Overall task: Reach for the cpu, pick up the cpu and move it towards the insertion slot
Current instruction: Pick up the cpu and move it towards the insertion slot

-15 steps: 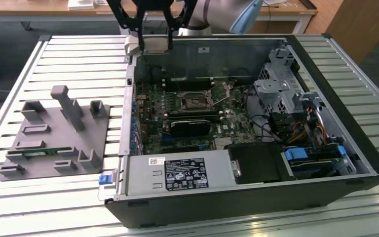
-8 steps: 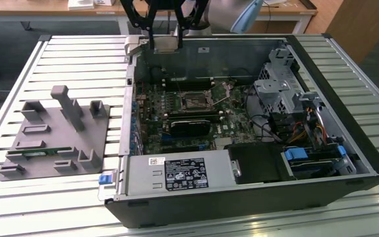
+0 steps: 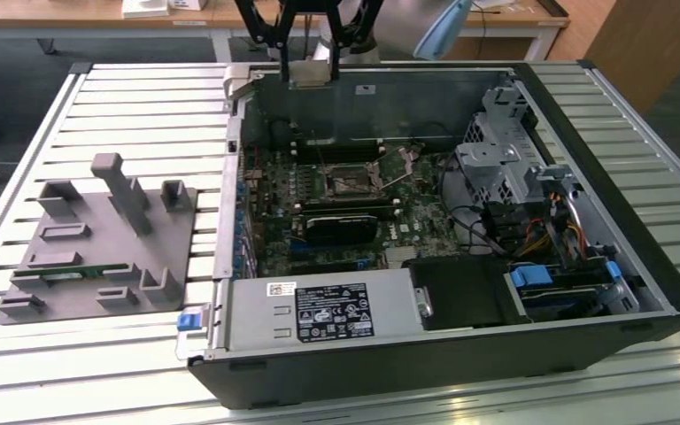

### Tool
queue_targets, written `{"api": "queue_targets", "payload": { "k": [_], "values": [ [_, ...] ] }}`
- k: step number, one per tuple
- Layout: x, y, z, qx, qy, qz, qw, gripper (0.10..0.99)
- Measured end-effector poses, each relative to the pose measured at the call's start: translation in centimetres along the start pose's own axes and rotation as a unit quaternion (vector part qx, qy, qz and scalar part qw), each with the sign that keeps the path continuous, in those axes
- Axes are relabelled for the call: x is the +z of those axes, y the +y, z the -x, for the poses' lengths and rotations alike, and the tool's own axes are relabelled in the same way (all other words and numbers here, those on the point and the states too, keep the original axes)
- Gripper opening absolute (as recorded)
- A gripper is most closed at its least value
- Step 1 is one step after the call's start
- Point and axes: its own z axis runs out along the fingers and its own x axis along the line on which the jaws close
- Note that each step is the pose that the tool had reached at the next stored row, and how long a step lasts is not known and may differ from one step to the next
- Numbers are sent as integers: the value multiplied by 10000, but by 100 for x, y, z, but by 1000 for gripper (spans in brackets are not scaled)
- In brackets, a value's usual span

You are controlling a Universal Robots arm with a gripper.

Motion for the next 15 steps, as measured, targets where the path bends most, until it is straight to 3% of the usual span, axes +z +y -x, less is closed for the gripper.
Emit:
{"api": "queue_targets", "payload": {
  "k": [4, 5, 9, 15],
  "values": [
    [12, 40, 25, -1, -16, -1, 10000, 545],
    [14, 40, 25, -1, -54, -1, 10000, 545],
    [19, 43, 26, -7, -286, -6, 9996, 545],
    [58, 89, 104, -9, -362, -7, 9993, 545]
  ]
}}
